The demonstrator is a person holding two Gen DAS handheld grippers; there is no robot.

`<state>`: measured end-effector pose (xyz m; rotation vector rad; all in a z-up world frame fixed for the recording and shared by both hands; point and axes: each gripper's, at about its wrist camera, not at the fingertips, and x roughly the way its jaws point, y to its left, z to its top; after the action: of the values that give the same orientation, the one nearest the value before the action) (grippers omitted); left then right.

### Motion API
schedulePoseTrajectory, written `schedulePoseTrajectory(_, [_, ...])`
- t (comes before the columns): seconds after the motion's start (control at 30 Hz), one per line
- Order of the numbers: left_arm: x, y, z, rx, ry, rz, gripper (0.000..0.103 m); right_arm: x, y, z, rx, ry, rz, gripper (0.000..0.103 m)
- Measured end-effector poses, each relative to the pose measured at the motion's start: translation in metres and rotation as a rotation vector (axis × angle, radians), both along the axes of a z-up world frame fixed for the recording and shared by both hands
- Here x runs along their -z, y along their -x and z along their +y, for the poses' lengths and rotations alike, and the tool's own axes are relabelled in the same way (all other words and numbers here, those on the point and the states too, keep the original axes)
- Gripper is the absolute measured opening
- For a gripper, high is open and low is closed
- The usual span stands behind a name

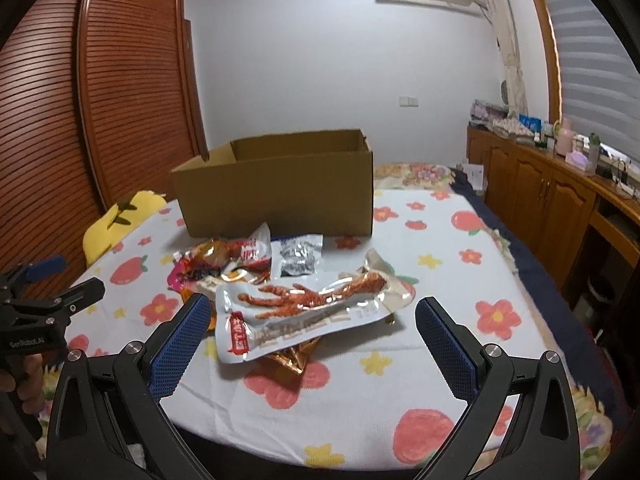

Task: Organize snacks
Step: 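Grasp the white cake bar with the left tool while the right tool grasps the chicken-feet pack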

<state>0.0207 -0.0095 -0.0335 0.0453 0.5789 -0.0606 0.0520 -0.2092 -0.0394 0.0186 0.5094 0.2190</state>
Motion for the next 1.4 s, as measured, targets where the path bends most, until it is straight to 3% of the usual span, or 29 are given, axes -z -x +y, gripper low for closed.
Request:
schedulePoseTrajectory(0.37, [0.02,-0.027,-0.007,0.066,0.042,0.087,0.103,0.03,-0.031,-0.007,-0.059,-0.034,0.136,0.103])
schedulePoseTrajectory(0.77, [0.029,-0.04,-0.005,0.075,0.043,0.117,0.103,0.052,-0.072,-0.019,-0.117,-0.231,0.331,0.099])
schedulePoseTrajectory(1.17, [0.03,-0.046,0.002,0.082,0.066,0.121,0.103,0.054,-0.104,-0.016,-0.089,-0.288,0.378,0.095])
schedulePoseTrajectory(1.3, [0.028,-0.05,-0.003,0.114,0.07,0.118,0.101,0.056,-0.118,-0.023,-0.047,-0.323,0.406,0.088])
schedulePoseTrajectory(1.4, [0.026,-0.054,-0.005,0.138,0.085,0.124,0.101,0.056,-0.125,-0.025,-0.016,-0.309,0.409,0.077])
